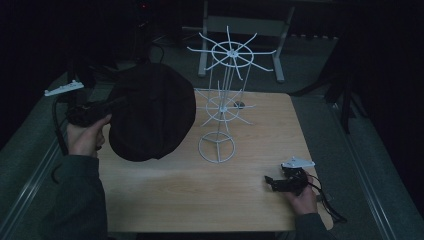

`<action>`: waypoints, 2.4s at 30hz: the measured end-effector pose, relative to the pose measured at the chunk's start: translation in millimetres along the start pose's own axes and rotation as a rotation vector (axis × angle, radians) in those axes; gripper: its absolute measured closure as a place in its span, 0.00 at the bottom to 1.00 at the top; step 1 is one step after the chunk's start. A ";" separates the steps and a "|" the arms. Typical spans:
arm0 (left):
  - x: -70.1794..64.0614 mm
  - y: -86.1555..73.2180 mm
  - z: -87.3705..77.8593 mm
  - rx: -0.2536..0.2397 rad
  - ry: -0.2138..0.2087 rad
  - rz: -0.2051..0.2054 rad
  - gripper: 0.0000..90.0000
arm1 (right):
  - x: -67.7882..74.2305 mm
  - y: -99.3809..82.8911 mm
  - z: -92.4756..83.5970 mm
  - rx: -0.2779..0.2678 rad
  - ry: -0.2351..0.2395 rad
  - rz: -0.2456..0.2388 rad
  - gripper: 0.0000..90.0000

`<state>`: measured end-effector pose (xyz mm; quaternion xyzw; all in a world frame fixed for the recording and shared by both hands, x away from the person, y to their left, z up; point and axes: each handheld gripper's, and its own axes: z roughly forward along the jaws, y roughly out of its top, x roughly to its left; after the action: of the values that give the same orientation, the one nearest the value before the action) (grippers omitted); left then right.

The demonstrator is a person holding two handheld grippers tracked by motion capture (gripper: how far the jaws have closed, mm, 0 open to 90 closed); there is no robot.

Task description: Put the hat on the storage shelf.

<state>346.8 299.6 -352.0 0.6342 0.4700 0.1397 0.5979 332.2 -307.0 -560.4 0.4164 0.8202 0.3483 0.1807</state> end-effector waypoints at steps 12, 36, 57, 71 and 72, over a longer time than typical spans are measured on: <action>1.8 8.4 -1.0 -0.026 -0.023 -0.005 0.86 | 0.0 0.0 0.0 0.000 0.000 0.000 0.14; 2.4 20.8 3.6 -0.078 -0.108 -0.040 0.86 | -0.1 0.0 -0.1 0.001 0.000 -0.001 0.14; 3.5 32.0 7.1 -0.113 -0.173 -0.066 0.86 | -0.1 0.0 -0.1 0.001 0.000 -0.001 0.14; 8.6 36.5 7.4 -0.153 -0.213 -0.107 0.86 | -0.1 0.0 -0.1 0.001 0.000 -0.001 0.14; 8.6 36.5 7.4 -0.153 -0.213 -0.107 0.86 | -0.1 0.0 -0.1 0.001 0.000 -0.001 0.14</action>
<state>372.4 307.2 -324.7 0.5721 0.4248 0.0749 0.6975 332.3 -307.2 -560.3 0.4158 0.8206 0.3478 0.1807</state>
